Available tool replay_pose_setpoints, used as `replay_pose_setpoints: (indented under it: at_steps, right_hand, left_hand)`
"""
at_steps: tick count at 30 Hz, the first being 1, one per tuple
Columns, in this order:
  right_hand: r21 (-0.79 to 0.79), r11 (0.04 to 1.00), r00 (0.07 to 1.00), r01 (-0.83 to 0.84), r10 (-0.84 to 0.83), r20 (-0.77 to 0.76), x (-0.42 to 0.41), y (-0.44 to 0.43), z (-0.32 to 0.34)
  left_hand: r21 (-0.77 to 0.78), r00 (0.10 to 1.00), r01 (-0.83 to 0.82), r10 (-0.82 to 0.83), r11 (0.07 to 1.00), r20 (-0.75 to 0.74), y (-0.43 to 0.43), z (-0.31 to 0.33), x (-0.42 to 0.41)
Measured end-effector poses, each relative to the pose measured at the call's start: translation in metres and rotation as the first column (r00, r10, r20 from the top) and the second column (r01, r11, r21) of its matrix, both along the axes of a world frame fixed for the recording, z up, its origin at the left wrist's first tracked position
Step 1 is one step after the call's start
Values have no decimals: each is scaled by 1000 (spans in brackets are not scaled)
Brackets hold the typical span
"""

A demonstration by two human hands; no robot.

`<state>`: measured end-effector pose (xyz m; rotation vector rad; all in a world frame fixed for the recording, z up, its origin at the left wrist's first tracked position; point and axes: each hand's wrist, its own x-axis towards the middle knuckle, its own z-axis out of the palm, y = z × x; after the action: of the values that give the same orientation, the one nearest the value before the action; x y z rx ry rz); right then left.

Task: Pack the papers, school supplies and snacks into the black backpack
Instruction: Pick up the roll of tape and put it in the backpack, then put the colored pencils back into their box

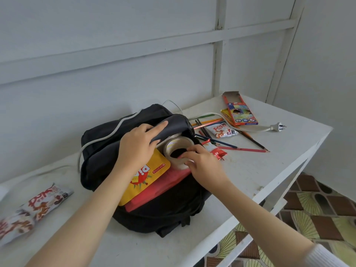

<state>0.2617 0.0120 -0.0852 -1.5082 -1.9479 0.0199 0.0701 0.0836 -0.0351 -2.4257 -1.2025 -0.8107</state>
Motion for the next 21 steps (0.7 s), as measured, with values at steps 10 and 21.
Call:
replay_pose_setpoints:
  at_steps: [10, 21]
  right_hand:
    - [-78, 995, 994, -64, 57, -88, 0, 10, -1]
    - [-15, 994, 942, 110, -109, -316, 61, 6, 8]
  left_hand:
    - [-43, 1000, 17, -16, 999, 24, -4, -6, 2]
    - [-117, 943, 26, 15, 993, 332, -14, 1, 52]
